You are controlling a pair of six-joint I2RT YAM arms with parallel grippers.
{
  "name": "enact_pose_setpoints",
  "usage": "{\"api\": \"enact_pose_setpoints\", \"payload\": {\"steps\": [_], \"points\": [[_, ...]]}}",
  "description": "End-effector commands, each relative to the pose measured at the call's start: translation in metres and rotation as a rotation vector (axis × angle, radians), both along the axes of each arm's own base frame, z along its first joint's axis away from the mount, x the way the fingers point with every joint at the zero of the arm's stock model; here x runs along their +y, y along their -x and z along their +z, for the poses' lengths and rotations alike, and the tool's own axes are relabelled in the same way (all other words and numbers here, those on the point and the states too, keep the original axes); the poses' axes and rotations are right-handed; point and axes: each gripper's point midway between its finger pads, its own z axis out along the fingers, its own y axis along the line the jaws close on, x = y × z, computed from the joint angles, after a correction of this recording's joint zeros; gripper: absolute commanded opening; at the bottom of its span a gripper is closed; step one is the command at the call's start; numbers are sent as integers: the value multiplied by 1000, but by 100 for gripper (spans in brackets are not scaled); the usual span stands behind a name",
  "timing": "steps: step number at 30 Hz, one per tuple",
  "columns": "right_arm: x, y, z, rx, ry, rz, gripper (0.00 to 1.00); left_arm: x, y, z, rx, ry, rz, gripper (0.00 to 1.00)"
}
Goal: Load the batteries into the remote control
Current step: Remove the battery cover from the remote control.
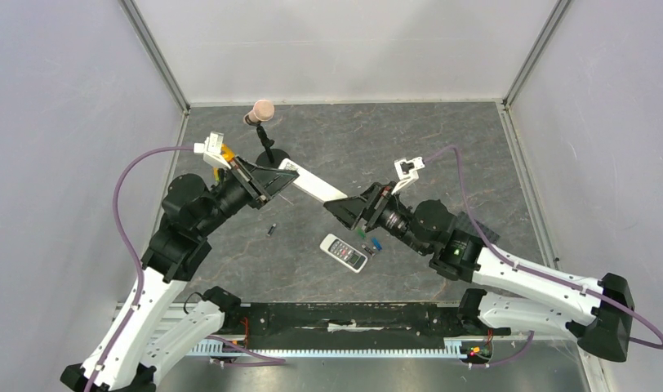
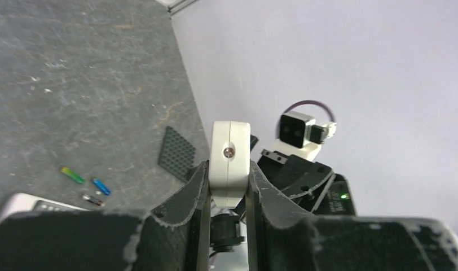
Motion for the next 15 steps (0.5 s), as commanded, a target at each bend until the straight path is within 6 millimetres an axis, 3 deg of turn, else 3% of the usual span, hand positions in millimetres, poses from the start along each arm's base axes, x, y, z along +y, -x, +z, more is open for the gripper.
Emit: {"api": "enact_pose_setpoints", "payload": {"steps": [1,5,9,15], "points": [[1,10,61,1,-338,54,87,-5,7,25,63,187,-21,2],[5,18,78,-22,-427,112,83,-9,11,26,93,229,-54,2],[11,21,82,0,-466,156,78,-10,13,26,101,270,-64,2],[23,22,80,28,-473,192,52,-12,13,18,115,284,-81,2]]}}
